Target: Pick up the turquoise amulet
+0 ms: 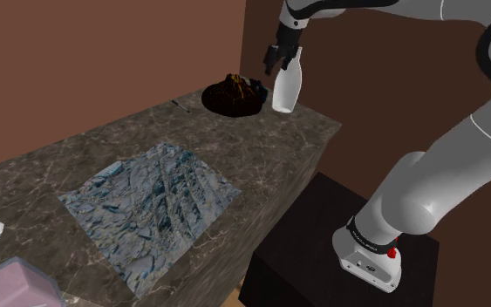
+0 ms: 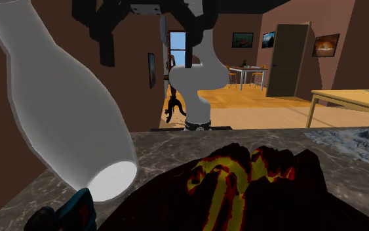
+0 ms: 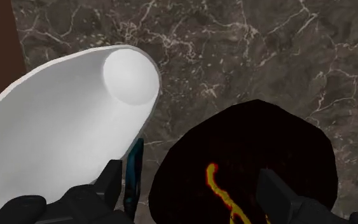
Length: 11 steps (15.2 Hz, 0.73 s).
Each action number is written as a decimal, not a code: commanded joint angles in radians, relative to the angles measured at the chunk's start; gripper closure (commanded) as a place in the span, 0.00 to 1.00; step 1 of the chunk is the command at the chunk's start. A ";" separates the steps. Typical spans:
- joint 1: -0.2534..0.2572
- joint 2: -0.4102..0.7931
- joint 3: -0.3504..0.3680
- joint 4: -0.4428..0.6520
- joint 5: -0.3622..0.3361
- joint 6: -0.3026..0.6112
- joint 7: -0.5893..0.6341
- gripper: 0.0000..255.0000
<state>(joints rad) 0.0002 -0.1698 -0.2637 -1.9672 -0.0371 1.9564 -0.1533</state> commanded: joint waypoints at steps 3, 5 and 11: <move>-0.014 0.172 -0.036 0.134 0.057 0.011 -0.068 0.00; -0.026 0.258 -0.046 0.210 0.089 0.007 -0.097 0.00; -0.077 0.484 -0.052 0.437 0.167 -0.031 -0.160 0.00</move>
<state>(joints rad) -0.0685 0.2848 -0.3159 -1.5650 0.1199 1.9338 -0.3049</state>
